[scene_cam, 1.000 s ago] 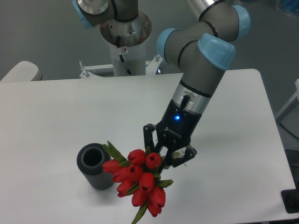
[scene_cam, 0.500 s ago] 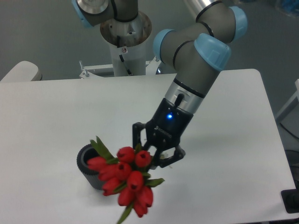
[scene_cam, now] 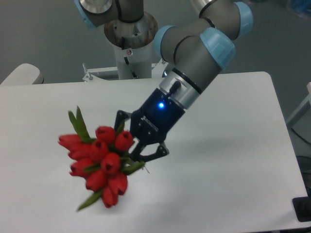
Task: Insert the flowers into the vase
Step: 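Lift the tulips up and swing the stems over the vase opening, then lower the tulip stems down into the grey vase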
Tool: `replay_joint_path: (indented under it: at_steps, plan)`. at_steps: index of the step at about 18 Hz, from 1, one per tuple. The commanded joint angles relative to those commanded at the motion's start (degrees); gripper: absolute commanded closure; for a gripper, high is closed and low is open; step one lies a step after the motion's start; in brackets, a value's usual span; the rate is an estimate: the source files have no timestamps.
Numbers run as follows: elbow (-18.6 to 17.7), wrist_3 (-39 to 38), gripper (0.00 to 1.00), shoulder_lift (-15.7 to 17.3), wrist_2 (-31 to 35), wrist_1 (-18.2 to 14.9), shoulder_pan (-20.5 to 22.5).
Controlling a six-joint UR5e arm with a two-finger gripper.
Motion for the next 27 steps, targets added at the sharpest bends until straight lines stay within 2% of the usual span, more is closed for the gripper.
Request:
replay_joint_path:
  at_steps: [2,10,13,27]
  plan:
    - [-0.45,0.0,0.7,0.09,-1.49,2.21,-0.44]
    - [-4.58,0.09,0.71,2.29,-2.38,2.39,-2.9]
    - [-5.02,0.17,0.71,2.99,-2.29,2.3,-3.52]
    - [-5.72,1.84,0.71,1.06,-2.2,3.18,-4.31]
